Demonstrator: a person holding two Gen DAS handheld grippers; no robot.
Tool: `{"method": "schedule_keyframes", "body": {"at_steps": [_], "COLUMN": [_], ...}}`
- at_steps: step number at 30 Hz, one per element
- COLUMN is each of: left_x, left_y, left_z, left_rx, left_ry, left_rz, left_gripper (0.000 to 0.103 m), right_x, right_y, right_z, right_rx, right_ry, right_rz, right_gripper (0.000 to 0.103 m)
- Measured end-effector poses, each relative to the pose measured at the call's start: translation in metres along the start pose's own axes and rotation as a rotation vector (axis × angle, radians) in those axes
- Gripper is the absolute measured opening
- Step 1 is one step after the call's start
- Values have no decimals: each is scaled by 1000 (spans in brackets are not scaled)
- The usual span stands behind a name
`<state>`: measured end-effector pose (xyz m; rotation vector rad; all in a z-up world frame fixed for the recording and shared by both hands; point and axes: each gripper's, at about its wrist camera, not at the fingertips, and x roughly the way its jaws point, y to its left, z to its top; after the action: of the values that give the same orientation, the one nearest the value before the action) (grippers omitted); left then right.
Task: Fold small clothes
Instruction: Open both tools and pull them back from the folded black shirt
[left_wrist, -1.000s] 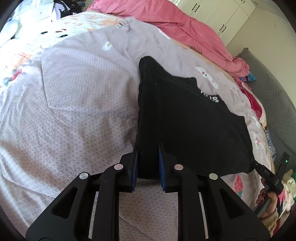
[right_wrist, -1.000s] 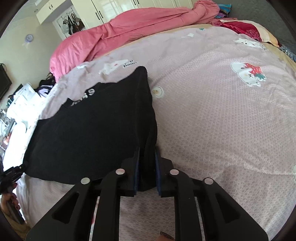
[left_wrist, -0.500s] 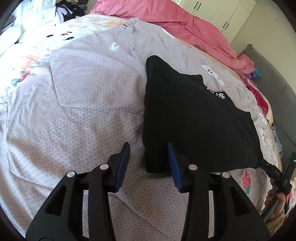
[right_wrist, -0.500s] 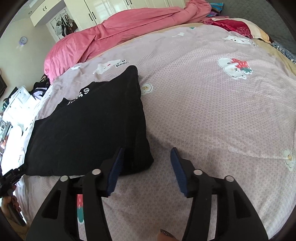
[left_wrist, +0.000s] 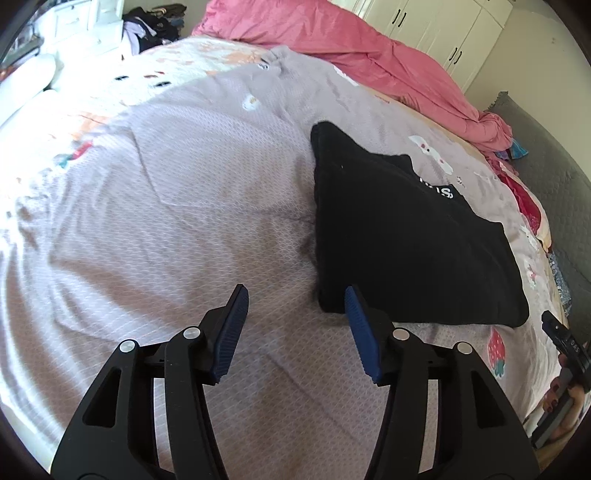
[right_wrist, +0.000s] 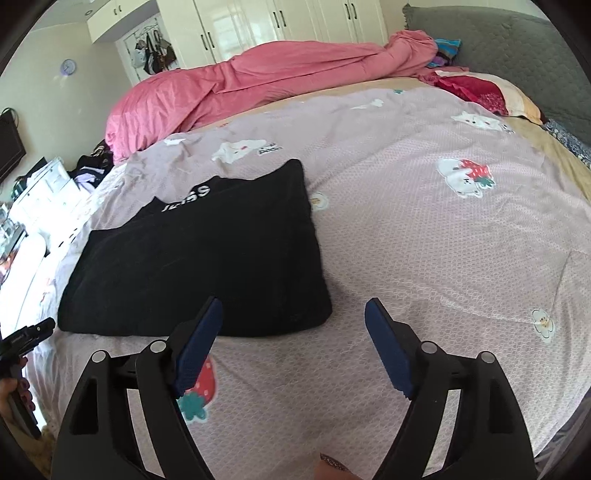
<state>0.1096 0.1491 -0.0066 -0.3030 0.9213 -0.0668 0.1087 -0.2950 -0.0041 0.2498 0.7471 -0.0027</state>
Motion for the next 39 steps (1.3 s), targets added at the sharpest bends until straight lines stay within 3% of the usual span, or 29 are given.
{"method": "schedule_keyframes", "body": {"at_steps": [4, 7, 19, 39], "left_x": [-17, -29, -48, -64], "left_y": [1, 3, 7, 33], "left_z": [-2, -3, -3, -2], "left_rx": [17, 21, 8, -45], "left_ry": [-32, -49, -90, -119], "left_rz": [25, 30, 60, 113], "left_gripper": [59, 66, 93, 93], "right_x": [-3, -4, -17, -4], "right_y": [12, 22, 72, 180], "right_z": [-3, -5, -3, -17], "right_rx": [-20, -32, -144, -320], "right_ry": [3, 4, -20, 11], "right_rz": [16, 31, 87, 263], "right_gripper": [80, 89, 96, 97]}}
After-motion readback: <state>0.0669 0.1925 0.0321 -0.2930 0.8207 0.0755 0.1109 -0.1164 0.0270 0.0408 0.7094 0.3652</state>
